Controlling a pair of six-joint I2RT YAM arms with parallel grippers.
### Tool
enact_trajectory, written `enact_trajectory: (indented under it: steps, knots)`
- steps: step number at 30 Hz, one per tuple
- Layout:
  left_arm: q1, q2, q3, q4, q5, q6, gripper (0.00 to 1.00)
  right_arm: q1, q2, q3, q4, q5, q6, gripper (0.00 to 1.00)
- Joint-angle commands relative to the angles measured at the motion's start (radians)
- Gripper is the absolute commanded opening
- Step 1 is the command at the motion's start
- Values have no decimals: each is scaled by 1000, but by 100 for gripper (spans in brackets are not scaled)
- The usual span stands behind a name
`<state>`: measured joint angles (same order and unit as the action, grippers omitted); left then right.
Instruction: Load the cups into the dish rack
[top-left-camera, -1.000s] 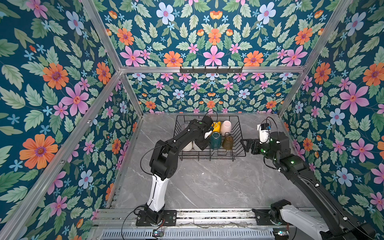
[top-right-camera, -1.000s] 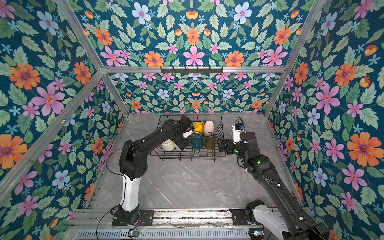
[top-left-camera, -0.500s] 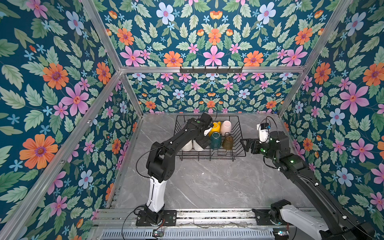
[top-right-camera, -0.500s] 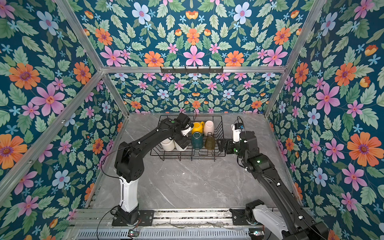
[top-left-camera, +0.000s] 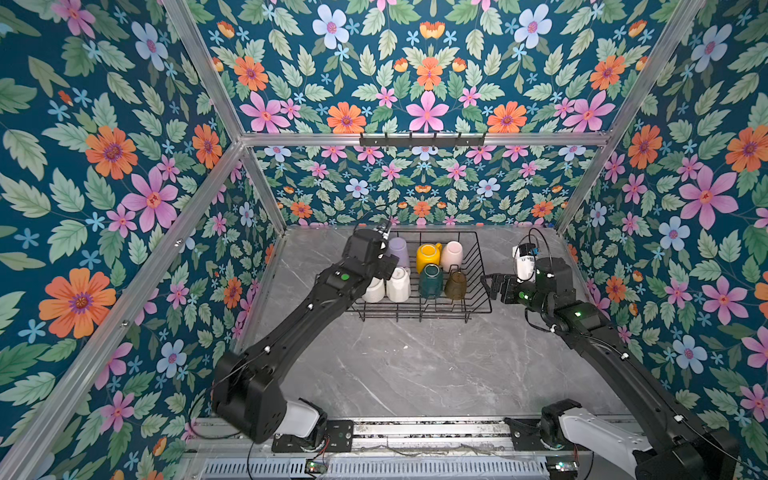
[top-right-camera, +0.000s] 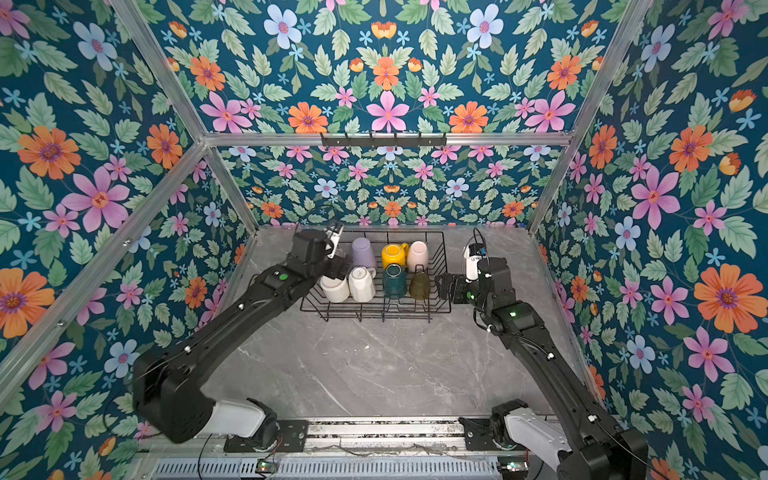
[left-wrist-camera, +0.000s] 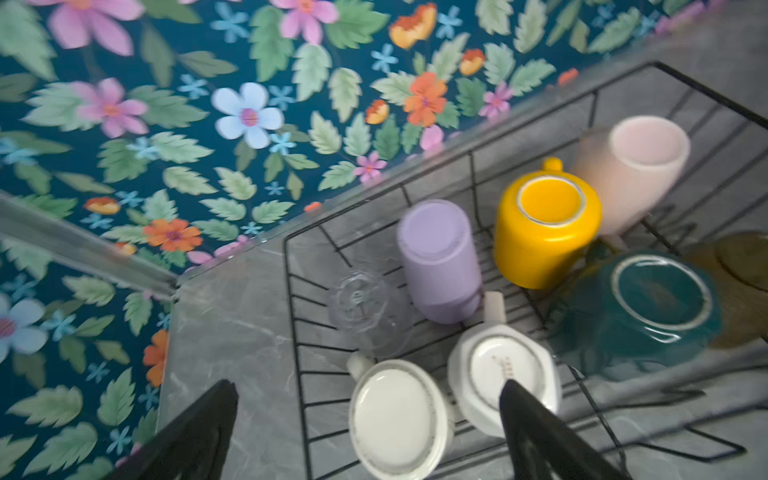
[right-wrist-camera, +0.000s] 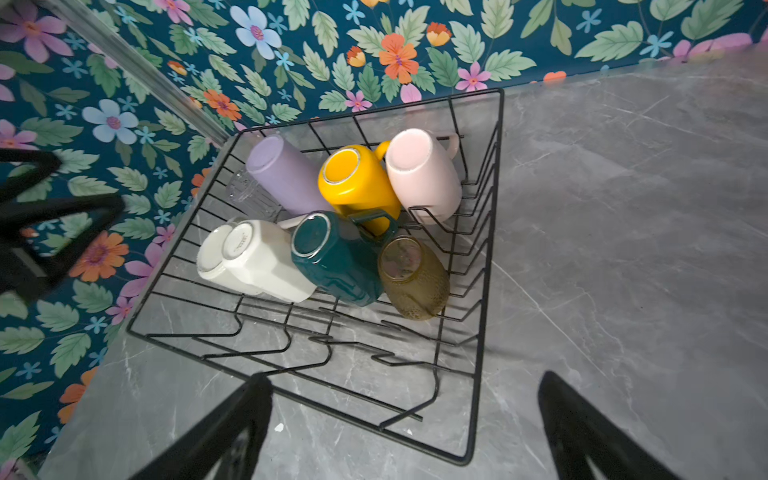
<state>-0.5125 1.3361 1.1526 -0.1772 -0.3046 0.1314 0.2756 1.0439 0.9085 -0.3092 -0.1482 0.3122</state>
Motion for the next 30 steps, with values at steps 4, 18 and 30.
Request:
enact_trajectory:
  steps: [4,18,30]
  knots:
    - [163,-228,-406,455,-100,-133,100,-87,-10,-121,90,147,15,99]
    - [426,-145,-982,1098,-77,-214,99,-154,65,-528,693,516,-173,99]
    - [443,63,-916,1278,-13,-112,99,-231,358,-610,1205,365,-267,99]
